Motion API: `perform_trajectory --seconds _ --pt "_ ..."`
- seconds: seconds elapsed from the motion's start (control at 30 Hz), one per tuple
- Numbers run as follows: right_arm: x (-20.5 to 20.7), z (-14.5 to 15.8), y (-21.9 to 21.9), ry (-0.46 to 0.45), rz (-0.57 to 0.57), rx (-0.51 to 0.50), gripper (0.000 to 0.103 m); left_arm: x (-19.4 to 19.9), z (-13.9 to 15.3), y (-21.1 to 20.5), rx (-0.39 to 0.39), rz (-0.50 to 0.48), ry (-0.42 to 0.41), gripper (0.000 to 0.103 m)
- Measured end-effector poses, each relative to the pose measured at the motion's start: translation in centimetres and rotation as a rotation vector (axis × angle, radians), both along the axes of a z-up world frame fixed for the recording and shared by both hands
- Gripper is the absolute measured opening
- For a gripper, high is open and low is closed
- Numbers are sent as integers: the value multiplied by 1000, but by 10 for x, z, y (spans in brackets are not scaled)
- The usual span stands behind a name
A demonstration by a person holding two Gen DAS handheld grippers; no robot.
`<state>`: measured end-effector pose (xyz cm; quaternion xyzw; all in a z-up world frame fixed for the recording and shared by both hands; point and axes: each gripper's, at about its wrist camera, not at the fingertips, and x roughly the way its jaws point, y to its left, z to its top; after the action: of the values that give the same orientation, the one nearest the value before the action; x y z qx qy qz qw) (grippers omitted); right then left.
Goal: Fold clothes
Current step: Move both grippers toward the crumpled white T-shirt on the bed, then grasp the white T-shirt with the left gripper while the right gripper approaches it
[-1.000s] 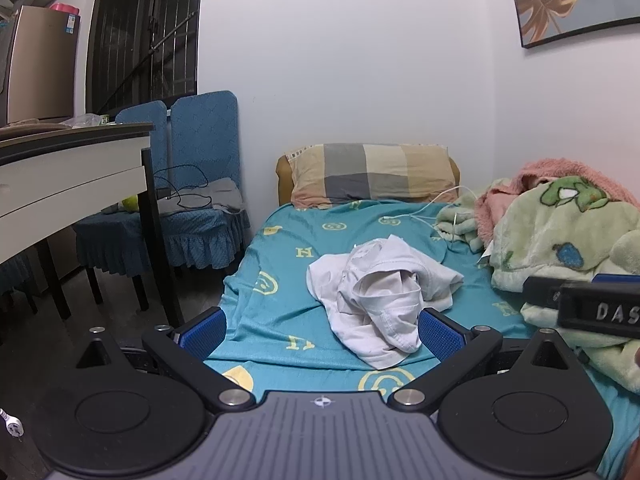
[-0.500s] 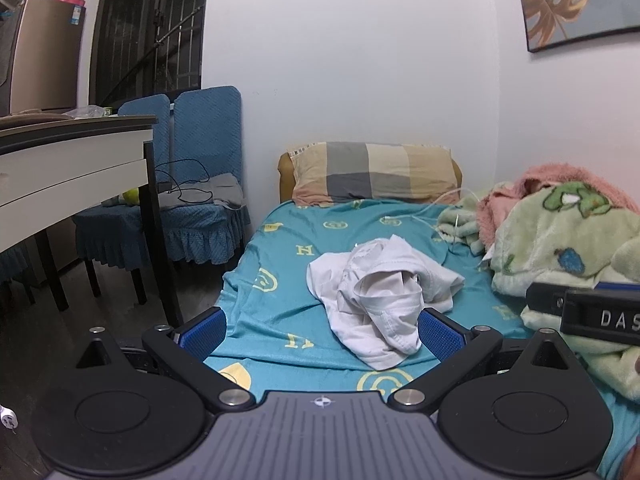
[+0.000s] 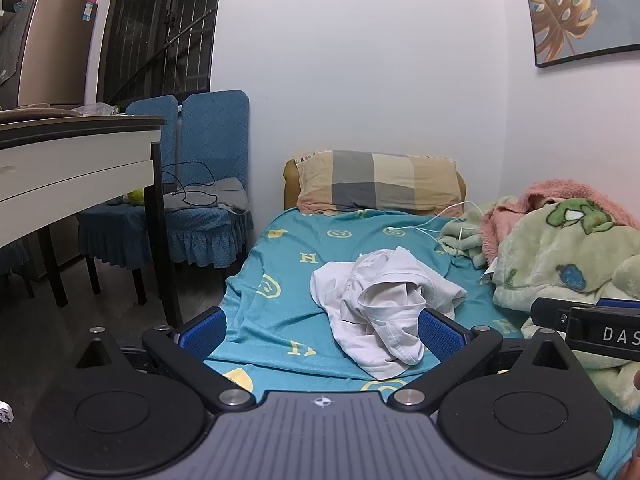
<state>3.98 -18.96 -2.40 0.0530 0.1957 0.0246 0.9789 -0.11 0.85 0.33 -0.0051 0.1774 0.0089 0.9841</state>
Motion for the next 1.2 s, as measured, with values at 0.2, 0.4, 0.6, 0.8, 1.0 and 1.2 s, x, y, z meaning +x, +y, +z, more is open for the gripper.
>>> perform_trajectory --seconds 0.2,0.4,0.6,0.8,1.0,1.2 --pt "-1 0 0 3 -3 5 86 4 -3 3 -9 -7 0 103" --pt "-1 -1 2 8 -10 7 86 9 -7 15 -68 2 9 103" --pt "3 -2 3 8 -41 37 86 15 -12 23 -94 21 17 103" --pt "9 1 5 24 -59 74 86 10 -6 28 -133 10 41 103" --pt "10 47 -13 -83 -134 247 86 -9 18 19 -96 30 25 103" --pt "35 87 -27 -51 -126 253 86 -16 52 0 -38 75 5 103"
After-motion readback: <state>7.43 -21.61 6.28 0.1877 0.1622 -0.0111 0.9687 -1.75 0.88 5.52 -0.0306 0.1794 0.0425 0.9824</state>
